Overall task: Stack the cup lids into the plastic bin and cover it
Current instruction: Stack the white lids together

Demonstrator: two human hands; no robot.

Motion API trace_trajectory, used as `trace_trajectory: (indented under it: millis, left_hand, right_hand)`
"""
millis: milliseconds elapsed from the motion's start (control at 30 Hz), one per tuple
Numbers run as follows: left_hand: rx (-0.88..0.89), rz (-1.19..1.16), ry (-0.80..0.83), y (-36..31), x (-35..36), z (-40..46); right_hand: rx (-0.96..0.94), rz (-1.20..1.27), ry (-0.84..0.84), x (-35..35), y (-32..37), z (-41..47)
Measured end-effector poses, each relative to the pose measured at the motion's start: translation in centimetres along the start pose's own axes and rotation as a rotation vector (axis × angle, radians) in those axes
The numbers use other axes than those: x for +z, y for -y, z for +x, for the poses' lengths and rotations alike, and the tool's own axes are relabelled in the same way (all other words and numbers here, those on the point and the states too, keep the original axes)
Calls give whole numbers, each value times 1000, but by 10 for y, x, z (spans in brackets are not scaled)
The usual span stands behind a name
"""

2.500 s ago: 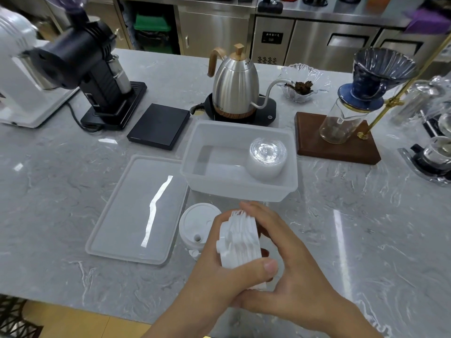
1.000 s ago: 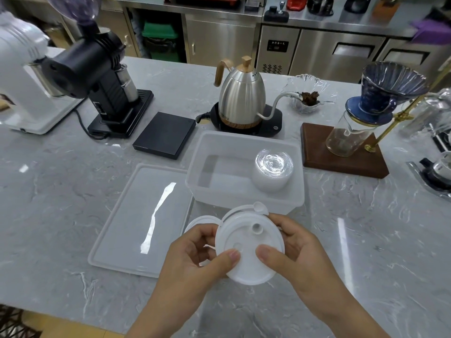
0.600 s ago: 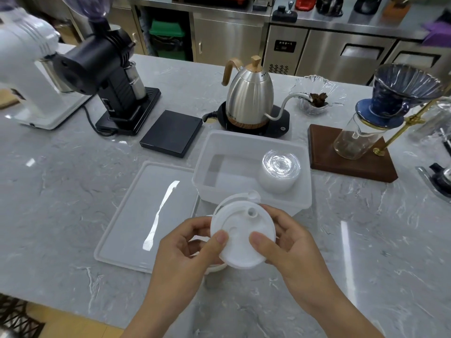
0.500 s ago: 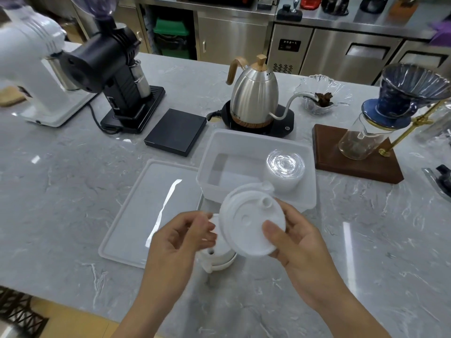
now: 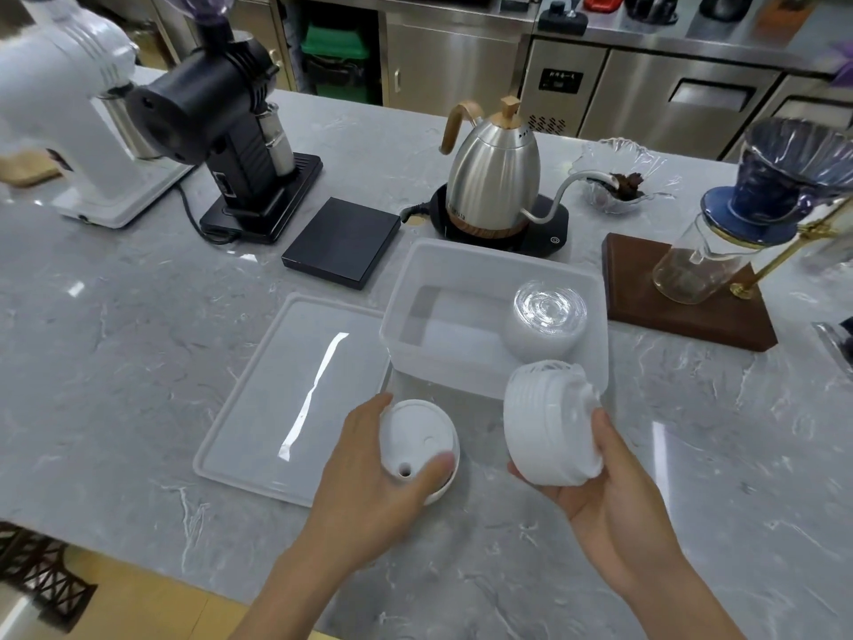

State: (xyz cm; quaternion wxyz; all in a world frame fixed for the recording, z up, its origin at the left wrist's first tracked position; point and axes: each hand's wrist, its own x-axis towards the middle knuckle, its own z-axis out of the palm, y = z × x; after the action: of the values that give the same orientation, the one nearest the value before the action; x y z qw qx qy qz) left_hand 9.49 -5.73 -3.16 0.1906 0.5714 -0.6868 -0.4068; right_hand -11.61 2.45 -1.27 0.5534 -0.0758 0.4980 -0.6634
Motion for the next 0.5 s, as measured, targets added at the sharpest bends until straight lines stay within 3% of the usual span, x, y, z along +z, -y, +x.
trace_trajectory:
  millis: [133,300,500]
  left_hand:
    - [-90,40,-31,0,3,10]
    - [-65,128,19,-5,4,6]
    - [-24,-20,-43,-12,15,-2]
  right_hand:
    - [109,48,18,3,-14,-2]
    - [272,110,22,3,-26,-2]
    - [296,159,103,4,-31,-10]
